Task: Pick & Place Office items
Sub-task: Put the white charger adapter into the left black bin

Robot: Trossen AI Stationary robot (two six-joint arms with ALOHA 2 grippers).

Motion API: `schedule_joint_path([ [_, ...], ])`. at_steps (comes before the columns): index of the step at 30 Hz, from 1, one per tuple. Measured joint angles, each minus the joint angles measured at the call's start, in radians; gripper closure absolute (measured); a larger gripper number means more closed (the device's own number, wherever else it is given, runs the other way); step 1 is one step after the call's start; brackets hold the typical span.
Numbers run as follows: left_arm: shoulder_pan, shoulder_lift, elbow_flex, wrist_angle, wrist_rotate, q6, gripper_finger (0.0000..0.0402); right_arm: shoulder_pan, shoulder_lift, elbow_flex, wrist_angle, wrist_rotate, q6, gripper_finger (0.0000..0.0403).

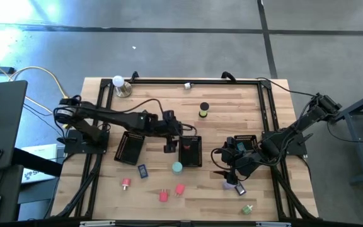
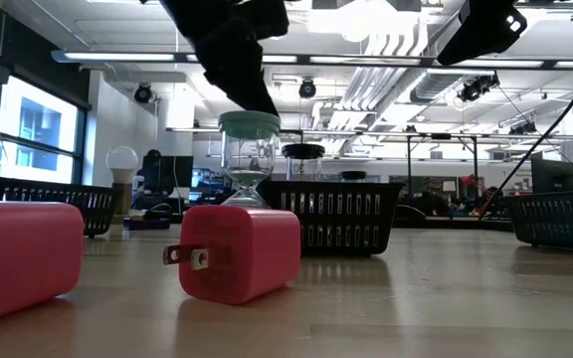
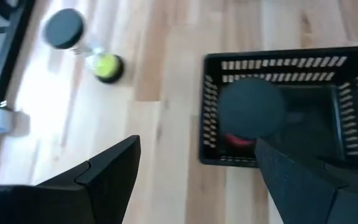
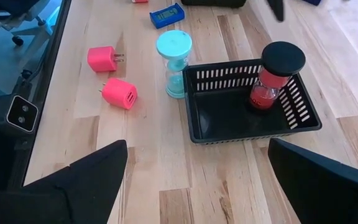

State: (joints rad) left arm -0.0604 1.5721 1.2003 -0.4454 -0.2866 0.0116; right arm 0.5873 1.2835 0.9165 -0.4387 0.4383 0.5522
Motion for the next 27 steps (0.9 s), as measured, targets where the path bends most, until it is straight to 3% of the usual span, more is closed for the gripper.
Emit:
schedule_joint_path([
  [6,0.093,-0.023,0.006,0.0,0.009,0.041,0.0091,0.0,0.0,0.0,0.001,0.0,-0.003,0.0023],
  [12,0.27,-0.02,0.124,-0.039,0.192,0.052,0.0091,0.0,0.0,0.0,0.002,0.004,-0.003,0.0023],
  [16,0.374,-0.012,0.234,-0.055,0.235,0.067,0.0091,0.0,0.0,0.0,0.002,0.005,-0.001,0.0023],
  [27,0.529,0.216,0.543,-0.064,0.337,0.115,0.0091,0.0,0.0,0.0,0.002,0.008,-0.003,0.0023],
])
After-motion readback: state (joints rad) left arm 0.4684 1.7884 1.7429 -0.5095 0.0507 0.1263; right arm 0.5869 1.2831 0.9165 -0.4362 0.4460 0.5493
